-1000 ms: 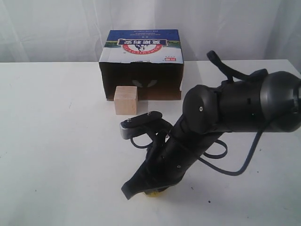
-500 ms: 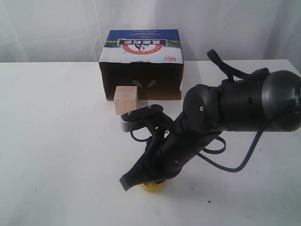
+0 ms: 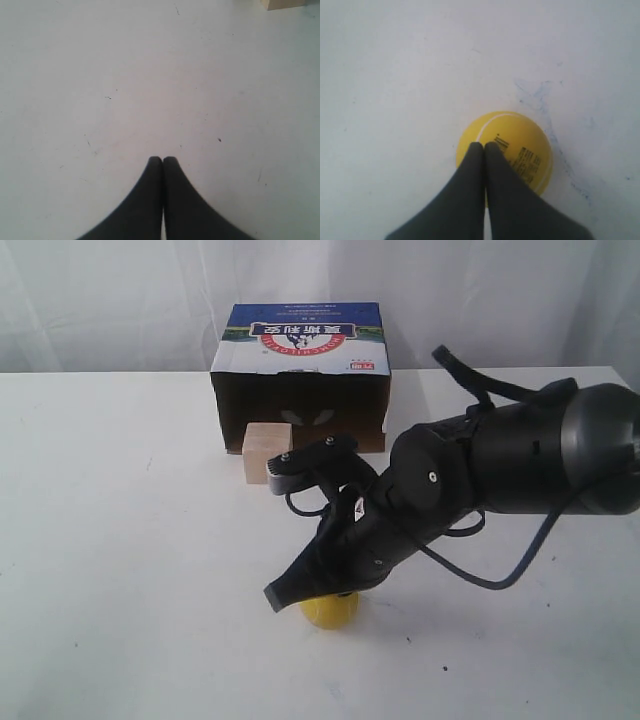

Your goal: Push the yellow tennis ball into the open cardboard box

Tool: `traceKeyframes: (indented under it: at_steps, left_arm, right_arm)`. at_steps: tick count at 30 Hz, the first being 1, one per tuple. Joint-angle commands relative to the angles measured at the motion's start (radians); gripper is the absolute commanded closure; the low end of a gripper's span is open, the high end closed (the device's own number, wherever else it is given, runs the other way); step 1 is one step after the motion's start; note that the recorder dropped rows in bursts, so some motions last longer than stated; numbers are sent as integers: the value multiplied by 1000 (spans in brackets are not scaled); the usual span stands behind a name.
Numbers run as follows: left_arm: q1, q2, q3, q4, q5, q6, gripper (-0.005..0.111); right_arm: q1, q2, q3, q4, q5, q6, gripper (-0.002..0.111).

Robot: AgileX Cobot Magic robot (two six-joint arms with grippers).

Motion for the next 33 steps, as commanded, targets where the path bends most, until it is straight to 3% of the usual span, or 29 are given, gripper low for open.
traceKeyframes:
  at_steps: [1,27,33]
  left_arm:
    - [3,-4,4,-9,21,-6,107]
    - [3,-4,4,-9,21,-6,107]
    - [3,-4,4,-9,21,-6,107]
  right_arm:
    - [-10,16,14,-51,10,19,108]
    - [-10,-42,-67,-47,-44,55,108]
    - [-7,-40,-67,-5,142,63,108]
